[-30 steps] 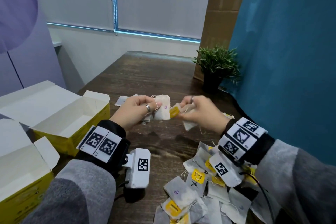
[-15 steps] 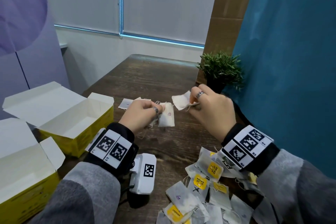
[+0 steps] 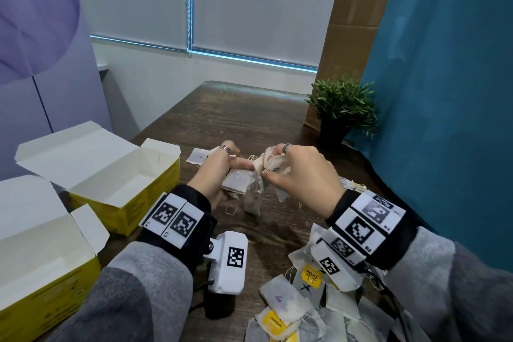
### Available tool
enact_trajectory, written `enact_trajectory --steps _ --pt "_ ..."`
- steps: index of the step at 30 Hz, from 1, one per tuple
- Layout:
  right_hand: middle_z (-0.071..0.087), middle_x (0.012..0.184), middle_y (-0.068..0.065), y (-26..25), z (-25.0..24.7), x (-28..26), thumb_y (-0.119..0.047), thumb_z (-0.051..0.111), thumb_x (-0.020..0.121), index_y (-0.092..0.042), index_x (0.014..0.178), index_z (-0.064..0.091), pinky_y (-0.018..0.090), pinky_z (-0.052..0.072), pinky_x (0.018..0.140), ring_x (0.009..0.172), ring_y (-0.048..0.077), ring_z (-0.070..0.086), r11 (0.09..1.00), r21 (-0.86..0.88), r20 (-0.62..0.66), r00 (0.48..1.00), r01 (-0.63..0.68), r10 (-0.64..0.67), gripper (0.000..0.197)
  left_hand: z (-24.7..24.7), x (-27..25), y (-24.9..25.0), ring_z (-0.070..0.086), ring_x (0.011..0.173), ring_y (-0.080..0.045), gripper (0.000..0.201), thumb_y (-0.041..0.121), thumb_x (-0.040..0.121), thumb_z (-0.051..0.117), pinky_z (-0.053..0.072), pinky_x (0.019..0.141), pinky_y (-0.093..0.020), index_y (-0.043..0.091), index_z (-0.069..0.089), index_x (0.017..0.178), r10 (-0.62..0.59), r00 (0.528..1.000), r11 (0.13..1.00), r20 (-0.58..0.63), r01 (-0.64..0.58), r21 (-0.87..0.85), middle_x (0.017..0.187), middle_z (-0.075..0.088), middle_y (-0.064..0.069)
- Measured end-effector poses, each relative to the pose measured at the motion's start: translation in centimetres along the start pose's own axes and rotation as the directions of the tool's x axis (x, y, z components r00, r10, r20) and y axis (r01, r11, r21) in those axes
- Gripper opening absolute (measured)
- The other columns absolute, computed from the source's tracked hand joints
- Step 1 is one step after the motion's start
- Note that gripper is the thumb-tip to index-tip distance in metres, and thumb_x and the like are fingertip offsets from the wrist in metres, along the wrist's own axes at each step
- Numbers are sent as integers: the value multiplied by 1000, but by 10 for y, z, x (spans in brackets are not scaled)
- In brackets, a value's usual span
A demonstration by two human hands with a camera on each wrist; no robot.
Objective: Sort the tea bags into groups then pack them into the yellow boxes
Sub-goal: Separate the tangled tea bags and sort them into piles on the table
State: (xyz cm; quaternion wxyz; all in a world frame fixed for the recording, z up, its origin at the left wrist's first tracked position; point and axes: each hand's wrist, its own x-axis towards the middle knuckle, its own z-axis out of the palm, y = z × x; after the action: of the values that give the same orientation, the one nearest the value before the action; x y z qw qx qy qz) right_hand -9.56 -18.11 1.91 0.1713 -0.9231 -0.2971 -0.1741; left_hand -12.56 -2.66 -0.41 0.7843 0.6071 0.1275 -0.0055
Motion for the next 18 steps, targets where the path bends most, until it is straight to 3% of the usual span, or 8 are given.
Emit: enact_trajectory --steps 2,4,6,8,11,15,18 --pt "60 78 -7 2 1 -2 -42 63 78 -31 81 53 31 47 64 83 20 62 998 57 10 1000 6 -7 14 -2 2 -3 60 62 -19 53 54 82 52 44 63 -24 4 68 92 17 994 996 104 -26 89 77 70 -10" --pt "64 80 -7 3 2 -3 -38 63 78 -33 84 60 32 50 68 84 18 63 993 113 27 999 43 -46 9 -2 2 -5 64 77 -21 63 60 68 68 46 74 -29 4 71 96 81 991 974 110 -102 201 94 72 -14" --pt "66 87 -7 3 4 -4 -37 63 80 -32 91 65 35 52 73 89 16 63 988 127 61 994 83 -92 13 -2 4 -8 64 79 -20 56 50 69 74 45 72 -28 4 71 101 140 988 957 70 -153 246 99 71 -14" --pt "67 92 -8 5 6 -5 -39 64 80 -30 93 67 34 52 77 92 12 62 983 149 101 987 107 -123 15 -3 4 -9 63 76 -21 40 35 77 71 46 65 -26 0 71 96 160 987 959 35 -164 233 92 69 -15" --pt "67 79 -12 13 3 -7 -36 71 77 -32 79 63 18 47 67 74 -3 59 944 323 84 992 65 -97 9 -2 -1 -8 61 66 -19 23 19 86 62 46 54 -20 -2 70 94 160 986 963 47 -167 213 87 67 -17" --pt "63 63 -15 33 -7 -3 -20 75 77 -25 63 64 17 42 58 57 -3 55 789 611 28 998 -60 55 18 -2 -5 -5 54 80 -30 23 22 85 64 39 70 -36 0 71 86 155 988 974 -18 -150 168 95 63 -26" --pt "61 56 -14 43 -11 -3 -21 75 76 -13 69 70 14 41 54 53 -2 53 708 690 105 989 -148 105 12 -2 -5 -5 52 84 -32 25 24 85 64 37 70 -38 0 71 85 155 987 975 -29 -148 167 98 63 -29"
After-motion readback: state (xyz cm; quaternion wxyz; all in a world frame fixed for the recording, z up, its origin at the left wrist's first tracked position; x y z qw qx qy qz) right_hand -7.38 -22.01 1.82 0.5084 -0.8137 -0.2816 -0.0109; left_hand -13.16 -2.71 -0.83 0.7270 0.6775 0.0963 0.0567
